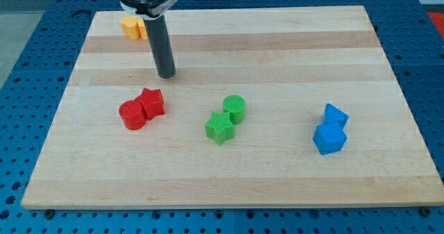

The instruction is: Move the red circle towards the down

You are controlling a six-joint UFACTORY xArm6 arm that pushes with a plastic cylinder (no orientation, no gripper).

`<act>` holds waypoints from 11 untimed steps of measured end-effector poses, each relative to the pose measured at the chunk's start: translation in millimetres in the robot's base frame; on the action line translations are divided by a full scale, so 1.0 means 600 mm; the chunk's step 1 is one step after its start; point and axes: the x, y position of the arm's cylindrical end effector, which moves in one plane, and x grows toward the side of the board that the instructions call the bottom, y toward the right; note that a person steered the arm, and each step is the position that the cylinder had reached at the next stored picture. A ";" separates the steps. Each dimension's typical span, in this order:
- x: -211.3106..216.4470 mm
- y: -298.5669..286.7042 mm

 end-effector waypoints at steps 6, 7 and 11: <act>0.027 -0.100; 0.038 -0.100; 0.068 -0.100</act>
